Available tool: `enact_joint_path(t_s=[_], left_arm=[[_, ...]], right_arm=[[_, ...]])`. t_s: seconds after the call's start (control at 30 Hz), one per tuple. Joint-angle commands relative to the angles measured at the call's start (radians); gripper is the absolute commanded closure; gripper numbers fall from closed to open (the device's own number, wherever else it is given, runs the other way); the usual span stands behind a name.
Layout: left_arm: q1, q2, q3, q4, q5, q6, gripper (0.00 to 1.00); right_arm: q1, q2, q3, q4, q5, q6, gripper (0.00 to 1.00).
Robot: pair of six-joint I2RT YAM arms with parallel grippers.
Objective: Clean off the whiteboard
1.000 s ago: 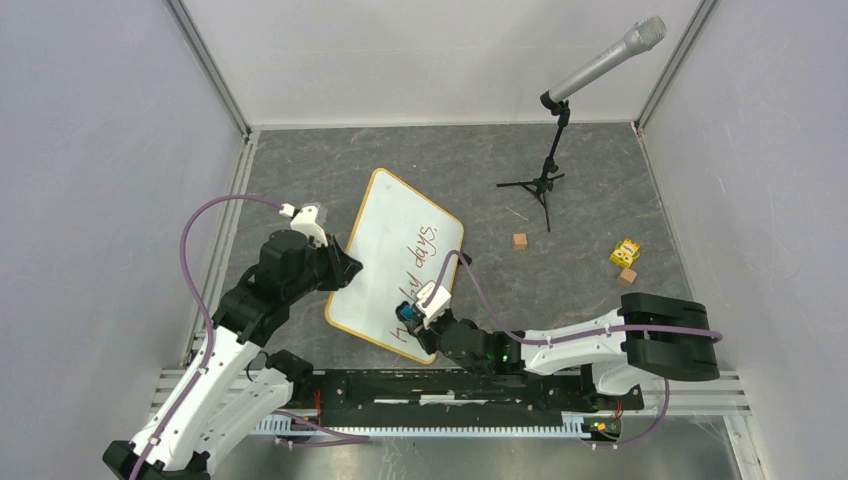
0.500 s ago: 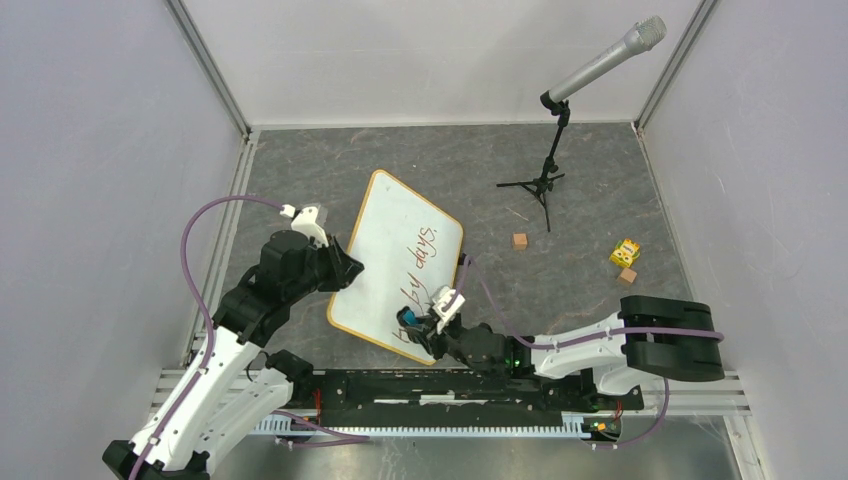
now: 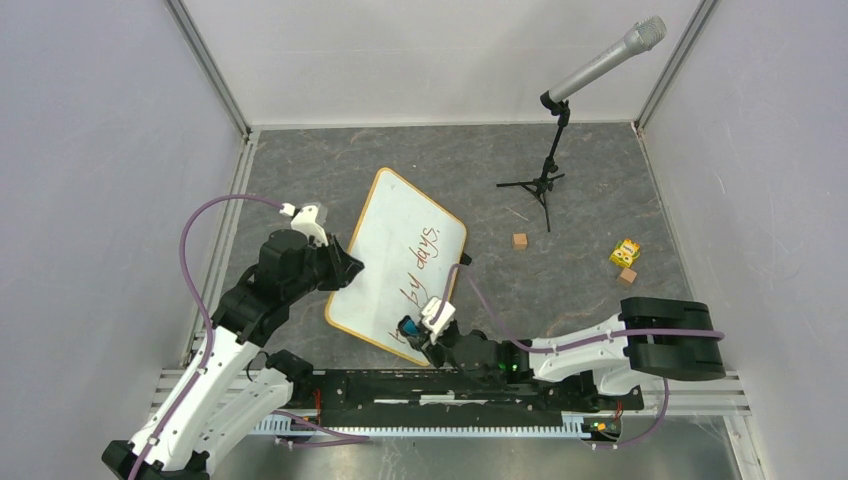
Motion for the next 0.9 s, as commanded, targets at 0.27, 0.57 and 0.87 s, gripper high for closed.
enact_joint_path(t_s=[0.27, 0.57, 0.87], left_arm=[[-0.027, 0.033, -0.01, -0.052, 0.01, -0.024, 0.98], [-0.029, 0.023, -0.009, -0.052, 0.007, -0.024, 0.98], [-0.03, 0.036, -0.009, -0.051, 0.009, -0.023, 0.98]], right_arm=[[0.04, 0.092, 0.305, -0.028, -0.131, -0.112, 1.0], [0.013, 0.043, 0.003, -0.011, -0.1, 0.04, 1.0], [0.014, -0.031, -0.198, -0.035, -0.015, 0.162, 1.0]])
